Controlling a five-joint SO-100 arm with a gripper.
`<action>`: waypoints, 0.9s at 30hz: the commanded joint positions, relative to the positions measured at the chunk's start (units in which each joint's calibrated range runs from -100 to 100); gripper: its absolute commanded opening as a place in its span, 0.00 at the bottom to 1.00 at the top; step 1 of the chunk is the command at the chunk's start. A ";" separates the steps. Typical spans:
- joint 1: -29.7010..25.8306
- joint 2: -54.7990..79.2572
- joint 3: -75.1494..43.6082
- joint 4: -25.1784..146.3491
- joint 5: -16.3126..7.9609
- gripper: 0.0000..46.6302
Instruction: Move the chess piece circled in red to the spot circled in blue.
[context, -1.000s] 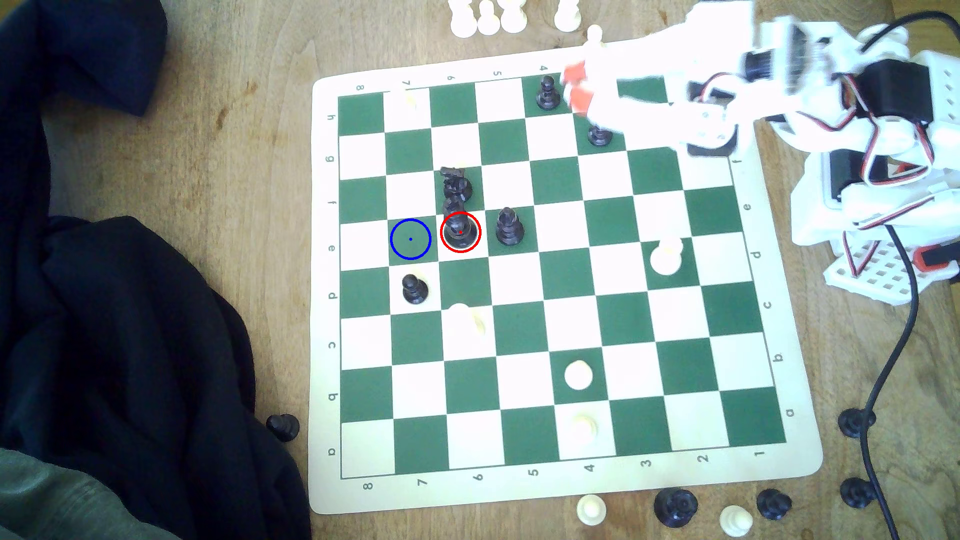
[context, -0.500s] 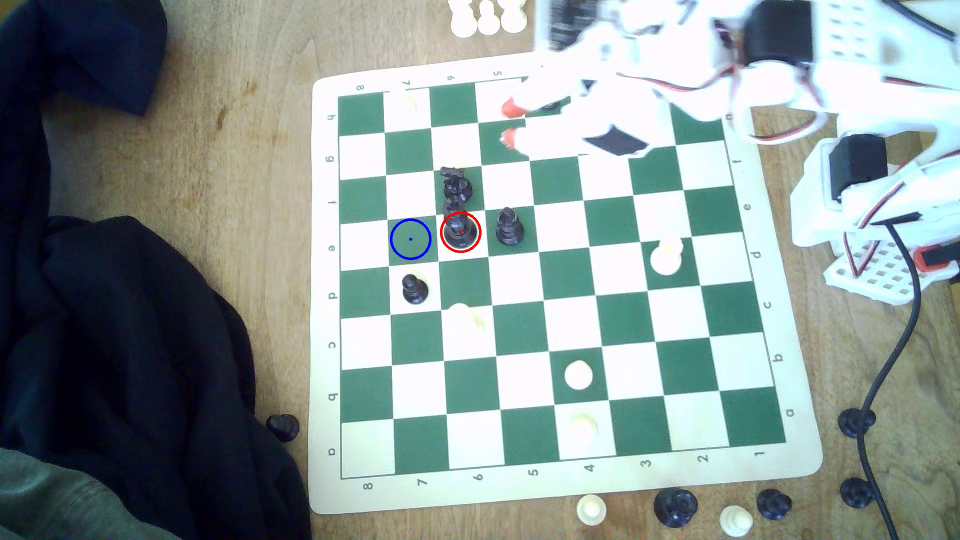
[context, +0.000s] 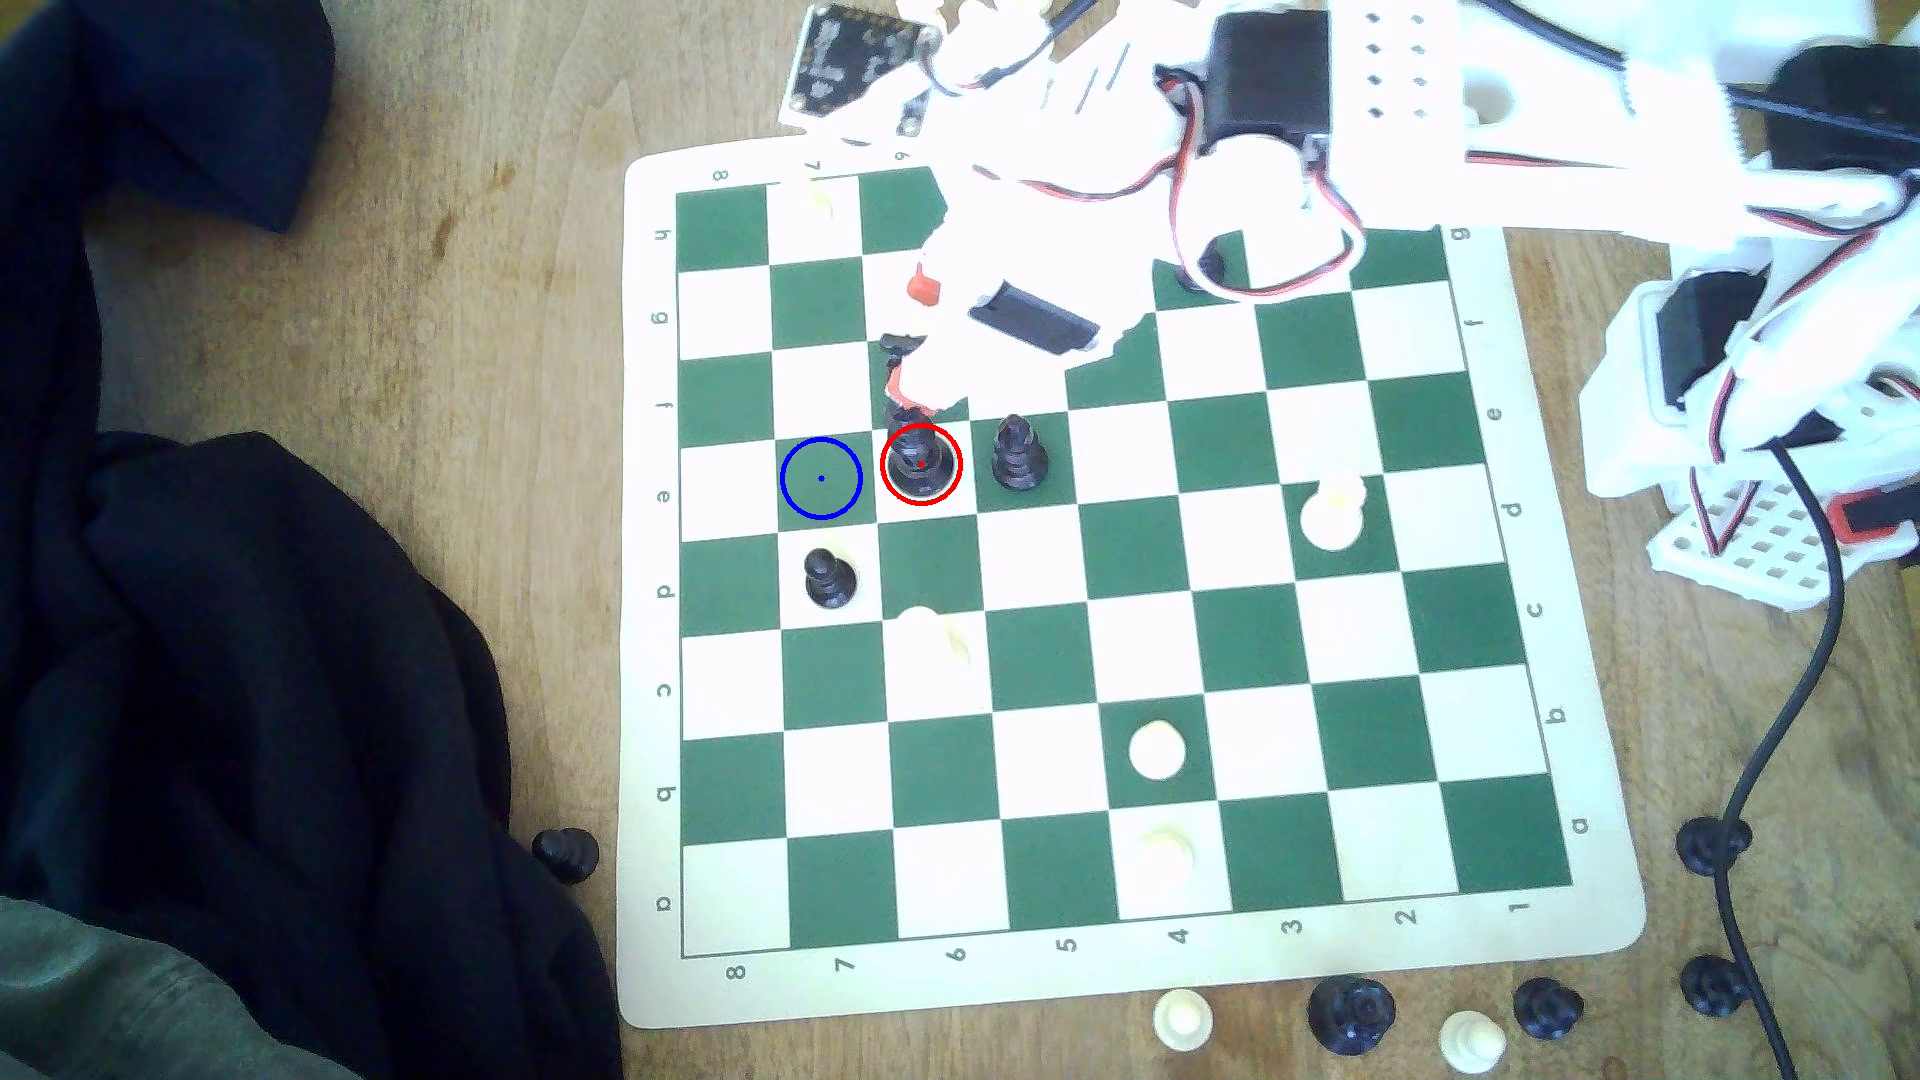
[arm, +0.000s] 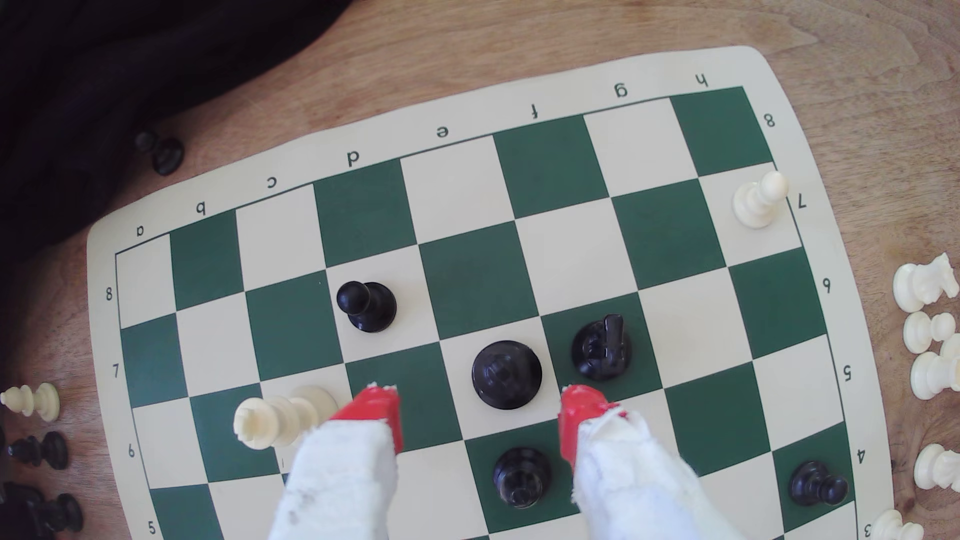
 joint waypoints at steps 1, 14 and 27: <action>1.27 4.78 -10.72 2.45 0.00 0.39; 0.49 14.12 -15.62 3.11 -0.20 0.38; -0.06 18.45 -16.35 0.81 -0.49 0.34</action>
